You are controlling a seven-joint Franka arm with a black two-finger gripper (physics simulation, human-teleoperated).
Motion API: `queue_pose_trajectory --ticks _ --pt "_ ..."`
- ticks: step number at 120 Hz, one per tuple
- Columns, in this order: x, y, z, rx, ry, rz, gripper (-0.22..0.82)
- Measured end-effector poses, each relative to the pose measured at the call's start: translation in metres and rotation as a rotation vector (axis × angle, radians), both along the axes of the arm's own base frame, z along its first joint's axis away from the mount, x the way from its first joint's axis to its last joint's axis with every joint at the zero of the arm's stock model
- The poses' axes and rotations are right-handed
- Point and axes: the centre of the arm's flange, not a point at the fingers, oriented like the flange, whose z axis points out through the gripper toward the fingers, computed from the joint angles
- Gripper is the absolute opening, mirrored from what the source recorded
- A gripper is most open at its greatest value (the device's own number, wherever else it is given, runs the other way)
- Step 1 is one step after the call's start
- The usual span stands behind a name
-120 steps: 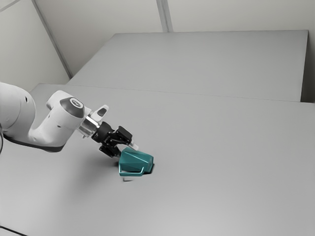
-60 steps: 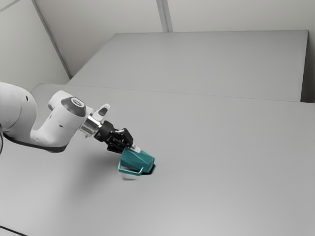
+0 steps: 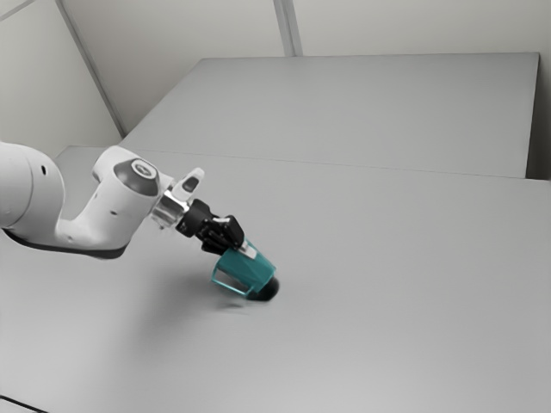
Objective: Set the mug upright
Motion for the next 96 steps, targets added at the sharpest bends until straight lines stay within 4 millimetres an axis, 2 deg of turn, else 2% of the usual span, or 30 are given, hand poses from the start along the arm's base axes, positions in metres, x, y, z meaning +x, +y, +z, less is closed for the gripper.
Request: queue_pose_trajectory --ticks 19,29,42,70,96 --pt "0.005 -0.005 0.015 0.038 -0.042 -0.039 -0.17" --pt "0.015 -0.001 0.029 0.09 -0.075 -0.074 -0.17" --pt "0.019 0.002 0.033 0.137 -0.083 -0.103 -0.18" --pt "0.018 -0.028 0.036 0.323 -0.097 -0.263 -0.18" --pt "0.037 -0.054 0.058 0.49 -0.169 -0.374 -0.18"
